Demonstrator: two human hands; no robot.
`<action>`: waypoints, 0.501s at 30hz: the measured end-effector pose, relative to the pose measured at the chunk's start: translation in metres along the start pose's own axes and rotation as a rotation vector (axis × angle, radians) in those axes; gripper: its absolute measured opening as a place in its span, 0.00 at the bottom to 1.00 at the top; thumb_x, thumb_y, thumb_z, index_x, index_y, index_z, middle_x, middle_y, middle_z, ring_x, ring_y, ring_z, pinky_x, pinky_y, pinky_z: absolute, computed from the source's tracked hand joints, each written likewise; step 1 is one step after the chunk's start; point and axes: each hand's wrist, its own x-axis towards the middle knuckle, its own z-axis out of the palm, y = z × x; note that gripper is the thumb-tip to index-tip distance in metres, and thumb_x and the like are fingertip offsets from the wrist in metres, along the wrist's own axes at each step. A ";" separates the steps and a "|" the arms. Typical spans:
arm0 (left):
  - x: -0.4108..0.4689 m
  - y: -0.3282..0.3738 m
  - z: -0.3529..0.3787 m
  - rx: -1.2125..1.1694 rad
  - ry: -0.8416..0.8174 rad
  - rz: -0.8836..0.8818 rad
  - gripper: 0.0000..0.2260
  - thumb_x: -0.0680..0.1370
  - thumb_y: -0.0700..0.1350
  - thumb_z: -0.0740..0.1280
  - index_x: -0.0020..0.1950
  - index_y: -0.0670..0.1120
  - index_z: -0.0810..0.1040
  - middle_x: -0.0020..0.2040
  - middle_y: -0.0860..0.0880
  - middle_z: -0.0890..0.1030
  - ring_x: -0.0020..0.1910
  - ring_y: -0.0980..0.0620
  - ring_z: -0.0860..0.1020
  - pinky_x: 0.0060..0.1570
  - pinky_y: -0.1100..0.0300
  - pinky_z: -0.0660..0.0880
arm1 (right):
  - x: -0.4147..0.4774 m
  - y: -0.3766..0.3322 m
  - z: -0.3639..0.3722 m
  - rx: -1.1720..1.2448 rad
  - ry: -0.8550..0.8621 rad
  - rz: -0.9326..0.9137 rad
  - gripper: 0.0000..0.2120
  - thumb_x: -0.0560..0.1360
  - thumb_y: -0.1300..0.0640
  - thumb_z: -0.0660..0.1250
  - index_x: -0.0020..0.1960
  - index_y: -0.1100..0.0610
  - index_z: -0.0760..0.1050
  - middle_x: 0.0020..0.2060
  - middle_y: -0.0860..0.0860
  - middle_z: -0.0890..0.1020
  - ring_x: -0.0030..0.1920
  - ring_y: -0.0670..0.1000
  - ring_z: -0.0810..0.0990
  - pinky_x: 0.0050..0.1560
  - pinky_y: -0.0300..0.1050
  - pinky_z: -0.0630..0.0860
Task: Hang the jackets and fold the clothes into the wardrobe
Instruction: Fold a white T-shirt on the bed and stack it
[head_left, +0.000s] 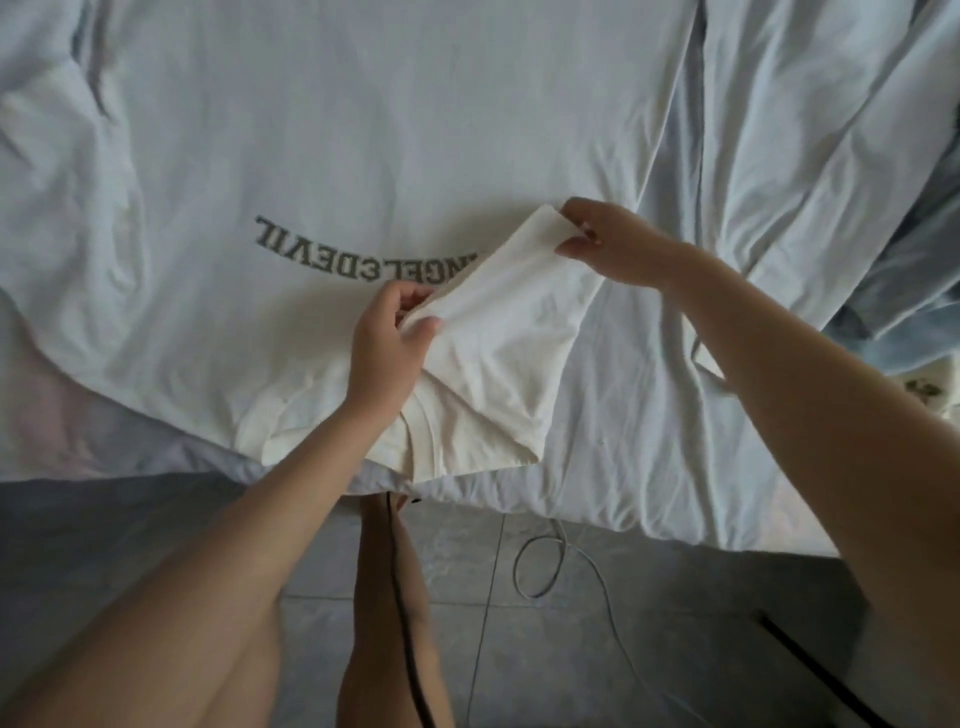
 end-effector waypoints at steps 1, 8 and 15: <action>0.006 -0.005 -0.002 0.000 0.042 -0.019 0.10 0.73 0.36 0.70 0.50 0.47 0.74 0.44 0.57 0.77 0.43 0.61 0.76 0.45 0.67 0.72 | -0.001 0.000 0.000 0.017 0.018 0.032 0.12 0.78 0.59 0.64 0.60 0.61 0.73 0.51 0.56 0.77 0.52 0.56 0.75 0.49 0.41 0.66; 0.008 -0.021 -0.005 0.057 0.041 0.019 0.16 0.72 0.36 0.72 0.51 0.47 0.68 0.49 0.51 0.76 0.49 0.55 0.76 0.45 0.72 0.70 | 0.011 -0.026 0.011 -0.080 0.126 0.137 0.19 0.76 0.48 0.65 0.63 0.57 0.73 0.55 0.54 0.79 0.56 0.56 0.76 0.56 0.47 0.72; 0.007 -0.025 -0.014 0.106 0.098 0.118 0.06 0.74 0.36 0.69 0.43 0.44 0.73 0.38 0.56 0.75 0.33 0.59 0.71 0.37 0.68 0.69 | 0.027 -0.031 0.028 0.405 0.263 0.212 0.04 0.73 0.52 0.66 0.47 0.45 0.77 0.43 0.44 0.79 0.49 0.49 0.77 0.66 0.55 0.67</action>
